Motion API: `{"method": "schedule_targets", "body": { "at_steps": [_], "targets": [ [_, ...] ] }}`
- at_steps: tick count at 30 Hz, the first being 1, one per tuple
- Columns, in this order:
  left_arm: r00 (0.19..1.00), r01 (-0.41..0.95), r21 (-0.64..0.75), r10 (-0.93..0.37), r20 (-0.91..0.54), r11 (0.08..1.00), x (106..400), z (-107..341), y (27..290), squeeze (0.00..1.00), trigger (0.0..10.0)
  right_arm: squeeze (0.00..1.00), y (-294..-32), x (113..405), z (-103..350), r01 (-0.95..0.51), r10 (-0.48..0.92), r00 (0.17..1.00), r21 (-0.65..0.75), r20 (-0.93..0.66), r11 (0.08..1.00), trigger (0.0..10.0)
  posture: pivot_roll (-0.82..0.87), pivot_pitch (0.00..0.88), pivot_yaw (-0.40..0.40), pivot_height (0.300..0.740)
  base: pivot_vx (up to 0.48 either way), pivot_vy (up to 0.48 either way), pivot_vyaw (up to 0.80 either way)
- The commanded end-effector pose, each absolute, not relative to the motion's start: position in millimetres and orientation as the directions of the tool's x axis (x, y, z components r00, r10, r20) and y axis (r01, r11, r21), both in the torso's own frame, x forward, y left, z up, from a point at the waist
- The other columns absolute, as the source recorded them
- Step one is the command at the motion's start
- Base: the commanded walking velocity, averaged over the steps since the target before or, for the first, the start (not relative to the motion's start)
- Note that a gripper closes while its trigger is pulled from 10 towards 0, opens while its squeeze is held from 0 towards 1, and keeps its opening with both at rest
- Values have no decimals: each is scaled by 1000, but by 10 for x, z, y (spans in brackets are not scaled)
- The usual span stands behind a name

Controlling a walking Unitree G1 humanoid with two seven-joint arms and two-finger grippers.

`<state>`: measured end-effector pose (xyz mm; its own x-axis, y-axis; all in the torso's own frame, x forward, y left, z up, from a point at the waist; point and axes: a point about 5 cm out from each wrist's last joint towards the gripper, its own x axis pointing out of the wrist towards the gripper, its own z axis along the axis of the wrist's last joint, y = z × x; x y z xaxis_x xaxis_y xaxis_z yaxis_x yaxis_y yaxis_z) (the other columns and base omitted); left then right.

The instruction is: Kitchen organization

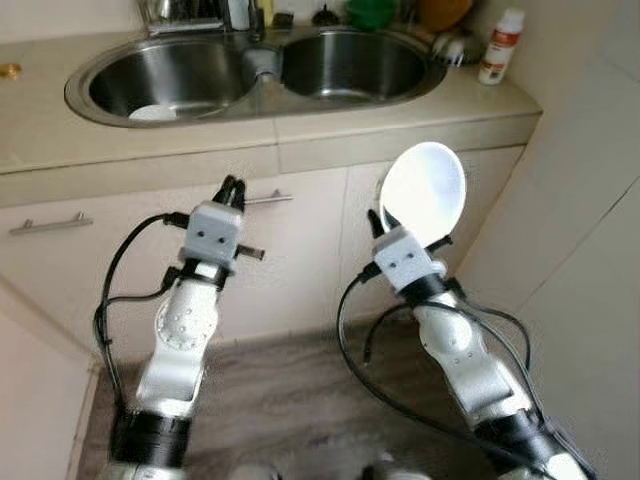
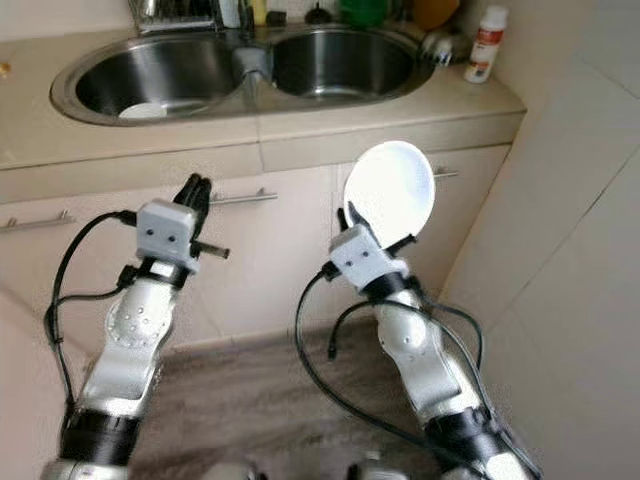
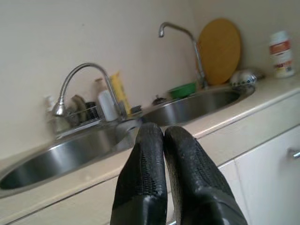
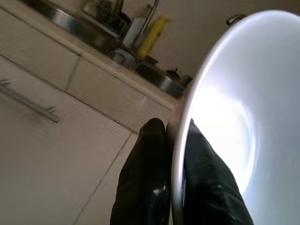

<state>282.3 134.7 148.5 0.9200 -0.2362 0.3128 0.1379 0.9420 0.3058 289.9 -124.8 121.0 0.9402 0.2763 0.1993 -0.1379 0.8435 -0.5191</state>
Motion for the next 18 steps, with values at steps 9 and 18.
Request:
{"method": "schedule_targets", "body": {
  "at_steps": [9, 18],
  "targets": [
    [920, 100, 324, -212, 330, 941, 2847, 1527, 1452, 0, 10000, 0, -1187, 2983, 1590, -24, 223, 895, -459, 385, 888, 10000, 172, 0, -27, 740, 337, 0, 267],
    [913, 100, 323, -216, 346, 941, 2865, 1552, 1426, 0, 10000, 0, -1157, 2998, 1782, 24, 243, 850, -495, 467, 869, 10000, 173, 0, -29, 740, 337, 0, 89]
  ]
}}
